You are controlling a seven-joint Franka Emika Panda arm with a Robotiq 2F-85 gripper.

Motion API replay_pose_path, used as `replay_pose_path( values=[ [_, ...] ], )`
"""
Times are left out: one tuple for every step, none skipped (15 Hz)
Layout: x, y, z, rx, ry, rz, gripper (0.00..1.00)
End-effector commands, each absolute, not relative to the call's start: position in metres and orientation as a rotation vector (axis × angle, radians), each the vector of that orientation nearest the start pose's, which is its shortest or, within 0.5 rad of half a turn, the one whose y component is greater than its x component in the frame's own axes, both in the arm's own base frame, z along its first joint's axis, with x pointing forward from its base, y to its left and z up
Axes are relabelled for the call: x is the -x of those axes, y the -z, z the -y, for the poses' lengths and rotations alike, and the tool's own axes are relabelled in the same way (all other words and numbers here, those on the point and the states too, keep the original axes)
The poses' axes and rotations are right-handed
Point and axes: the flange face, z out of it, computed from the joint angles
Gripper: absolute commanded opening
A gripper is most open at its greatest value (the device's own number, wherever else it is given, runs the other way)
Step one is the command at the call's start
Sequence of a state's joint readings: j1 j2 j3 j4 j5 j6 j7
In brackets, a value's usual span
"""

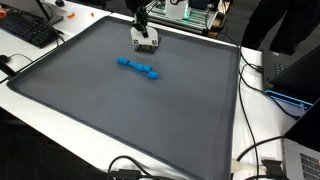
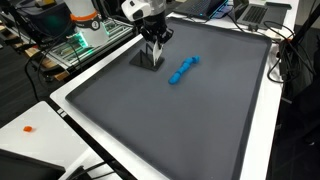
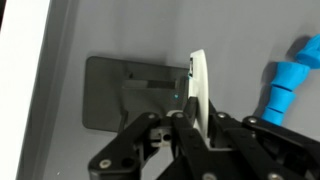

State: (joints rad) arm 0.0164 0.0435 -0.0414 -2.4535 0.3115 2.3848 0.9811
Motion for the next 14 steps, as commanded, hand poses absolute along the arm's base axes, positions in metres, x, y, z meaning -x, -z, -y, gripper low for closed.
replay_pose_path(
  values=[
    [-0.456, -0.266, 0.015, 2.366, -0.257, -1.781, 0.02],
    [-0.455, -0.263, 0.016, 2.354, -0.249, -1.793, 0.02],
    [-0.454, -0.261, 0.017, 2.349, -0.245, -1.793, 0.02],
    [-0.453, -0.259, 0.018, 2.343, -0.23, -1.799, 0.02],
    [-0.452, -0.258, 0.019, 2.336, -0.222, -1.8, 0.02],
    [-0.452, -0.256, 0.02, 2.334, -0.215, -1.803, 0.02],
    [-0.451, -0.254, 0.02, 2.332, -0.211, -1.8, 0.02],
    [-0.45, -0.253, 0.02, 2.328, -0.211, -1.799, 0.02],
    [-0.449, -0.251, 0.021, 2.325, -0.204, -1.801, 0.02],
    [-0.449, -0.25, 0.02, 2.323, -0.209, -1.799, 0.02],
    [-0.448, -0.249, 0.021, 2.319, -0.206, -1.802, 0.02],
    [-0.448, -0.248, 0.021, 2.318, -0.205, -1.798, 0.02],
    [-0.448, -0.247, 0.021, 2.316, -0.204, -1.799, 0.02],
    [-0.448, -0.246, 0.021, 2.319, -0.206, -1.8, 0.02]
  ],
)
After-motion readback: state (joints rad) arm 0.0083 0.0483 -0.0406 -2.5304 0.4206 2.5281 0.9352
